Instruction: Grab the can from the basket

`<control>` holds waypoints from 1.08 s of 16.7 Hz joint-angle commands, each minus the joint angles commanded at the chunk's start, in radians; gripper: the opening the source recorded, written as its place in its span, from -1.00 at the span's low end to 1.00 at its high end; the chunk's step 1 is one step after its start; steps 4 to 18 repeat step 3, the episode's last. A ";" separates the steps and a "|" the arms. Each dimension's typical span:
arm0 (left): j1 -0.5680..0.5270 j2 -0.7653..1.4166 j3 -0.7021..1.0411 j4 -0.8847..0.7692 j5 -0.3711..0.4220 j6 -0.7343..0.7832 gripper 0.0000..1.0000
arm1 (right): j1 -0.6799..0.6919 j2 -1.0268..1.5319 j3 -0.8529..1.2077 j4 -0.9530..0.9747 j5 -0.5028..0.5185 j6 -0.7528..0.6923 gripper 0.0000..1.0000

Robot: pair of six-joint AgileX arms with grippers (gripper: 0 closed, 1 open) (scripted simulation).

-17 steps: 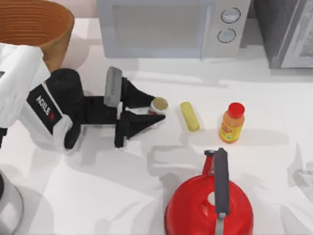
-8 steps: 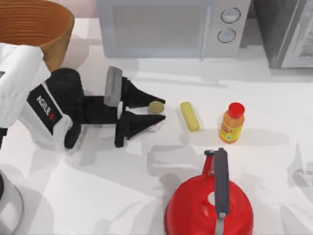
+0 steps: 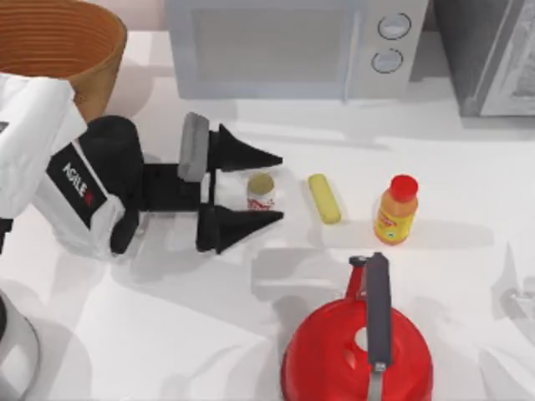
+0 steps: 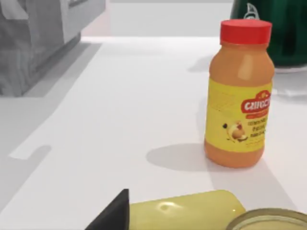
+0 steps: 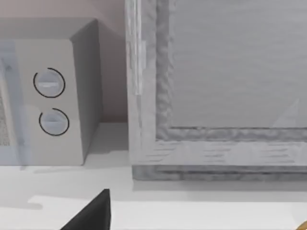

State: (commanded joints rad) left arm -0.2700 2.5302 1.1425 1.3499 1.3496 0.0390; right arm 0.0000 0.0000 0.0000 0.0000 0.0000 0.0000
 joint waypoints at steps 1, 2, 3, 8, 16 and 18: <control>0.000 0.000 0.000 0.000 0.000 0.000 1.00 | 0.000 0.000 0.000 0.000 0.000 0.000 1.00; 0.000 0.000 0.000 0.000 0.000 0.000 1.00 | 0.000 0.000 0.000 0.000 0.000 0.000 1.00; 0.000 0.000 0.000 0.000 0.000 0.000 1.00 | 0.000 0.000 0.000 0.000 0.000 0.000 1.00; 0.000 0.000 0.000 0.000 0.000 0.000 1.00 | 0.000 0.000 0.000 0.000 0.000 0.000 1.00; 0.000 0.000 0.000 0.000 0.000 0.000 1.00 | 0.000 0.000 0.000 0.000 0.000 0.000 1.00; 0.000 0.000 0.000 0.000 0.000 0.000 1.00 | 0.000 0.000 0.000 0.000 0.000 0.000 1.00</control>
